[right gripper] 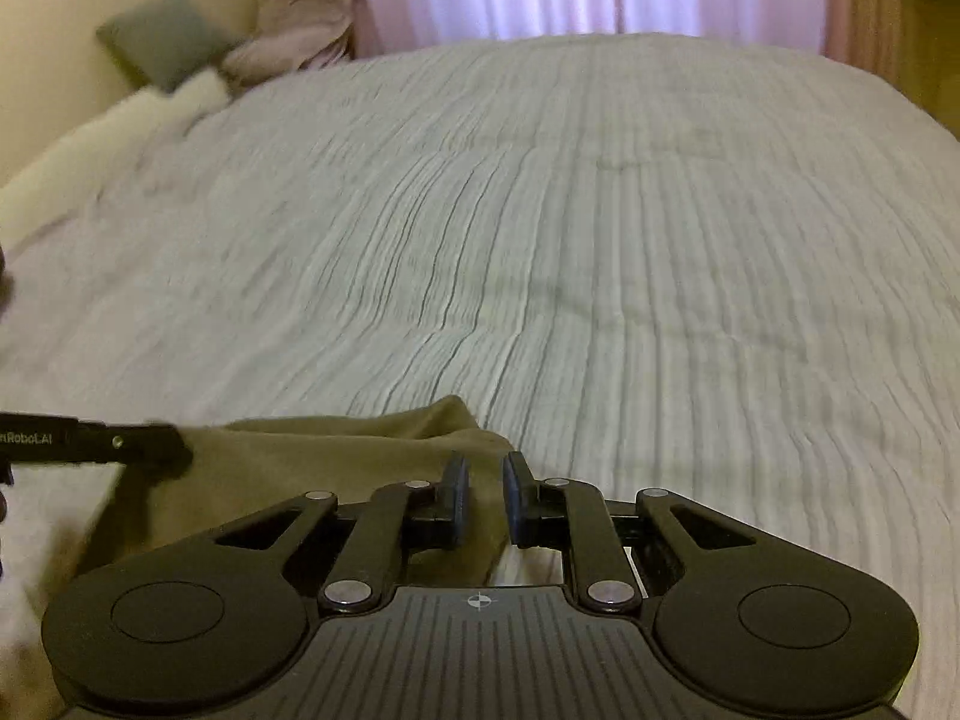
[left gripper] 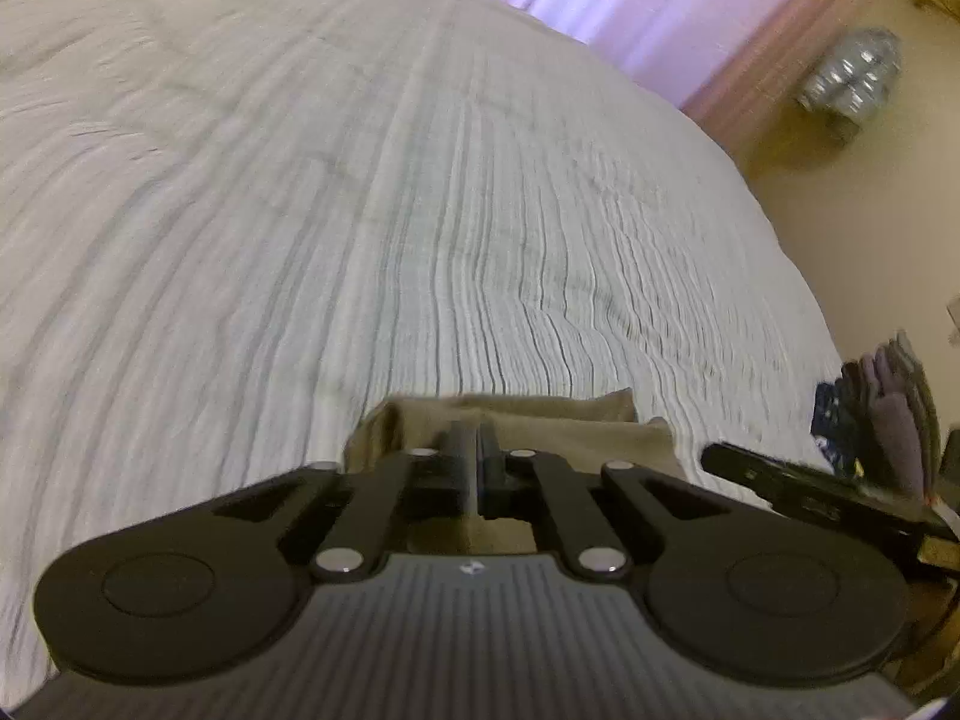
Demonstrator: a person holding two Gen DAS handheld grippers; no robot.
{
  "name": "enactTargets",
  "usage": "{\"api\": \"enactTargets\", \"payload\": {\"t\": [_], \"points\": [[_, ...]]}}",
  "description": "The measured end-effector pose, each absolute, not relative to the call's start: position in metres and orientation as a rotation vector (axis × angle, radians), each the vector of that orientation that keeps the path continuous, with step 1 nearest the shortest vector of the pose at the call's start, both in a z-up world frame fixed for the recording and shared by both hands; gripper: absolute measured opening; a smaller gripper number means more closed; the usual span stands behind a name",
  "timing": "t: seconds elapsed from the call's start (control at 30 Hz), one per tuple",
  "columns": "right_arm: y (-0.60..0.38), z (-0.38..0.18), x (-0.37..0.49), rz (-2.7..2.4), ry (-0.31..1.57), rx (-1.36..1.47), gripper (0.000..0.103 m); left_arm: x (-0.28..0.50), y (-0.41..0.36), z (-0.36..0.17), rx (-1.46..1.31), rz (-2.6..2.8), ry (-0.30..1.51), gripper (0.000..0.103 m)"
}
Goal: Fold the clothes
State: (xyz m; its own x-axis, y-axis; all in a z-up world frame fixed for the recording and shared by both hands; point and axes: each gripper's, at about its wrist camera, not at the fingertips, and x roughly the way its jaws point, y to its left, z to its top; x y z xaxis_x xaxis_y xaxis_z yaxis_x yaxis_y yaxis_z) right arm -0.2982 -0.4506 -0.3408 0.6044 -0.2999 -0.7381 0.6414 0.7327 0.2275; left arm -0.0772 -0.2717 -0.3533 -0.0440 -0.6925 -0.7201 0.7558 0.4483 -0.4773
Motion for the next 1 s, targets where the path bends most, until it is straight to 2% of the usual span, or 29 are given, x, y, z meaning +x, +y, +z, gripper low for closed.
{"api": "enactTargets", "payload": {"t": [0.17, 0.3, 0.47, 0.5, 0.53, 0.57, 0.63, 0.8, 0.87, 1.0], "points": [[-0.421, -0.317, -0.325, -0.499, 0.745, 0.612, 0.017, -0.109, -0.243, -0.344, 0.168, -1.118, 1.204, 0.003], [-0.399, -0.344, -0.316, -0.466, 0.906, 0.596, 0.016, -0.117, -0.239, -0.359, 0.229, -1.006, 1.278, 0.001], [-0.405, -0.333, -0.315, -0.465, 0.933, 0.626, 0.019, -0.127, -0.249, -0.34, 0.355, -0.892, 1.304, 0.002], [-0.407, -0.331, -0.317, -0.464, 0.946, 0.659, 0.033, -0.13, -0.25, -0.338, 0.388, -0.863, 1.315, 0.002], [-0.409, -0.329, -0.32, -0.464, 0.953, 0.69, 0.061, -0.132, -0.252, -0.335, 0.419, -0.834, 1.325, 0.006], [-0.41, -0.328, -0.324, -0.466, 0.948, 0.714, 0.07, -0.131, -0.25, -0.333, 0.444, -0.811, 1.328, 0.015], [-0.41, -0.325, -0.333, -0.467, 0.929, 0.748, 0.071, -0.135, -0.249, -0.33, 0.479, -0.785, 1.318, 0.025], [-0.412, -0.329, -0.343, -0.488, 0.932, 0.825, 0.071, -0.138, -0.253, -0.325, 0.511, -0.768, 1.32, 0.027], [-0.413, -0.33, -0.346, -0.499, 0.923, 0.84, 0.071, -0.137, -0.256, -0.326, 0.515, -0.769, 1.313, 0.032], [-0.414, -0.334, -0.351, -0.5, 0.903, 0.864, 0.071, -0.129, -0.25, -0.319, 0.42, -0.816, 1.317, 0.034]]}}
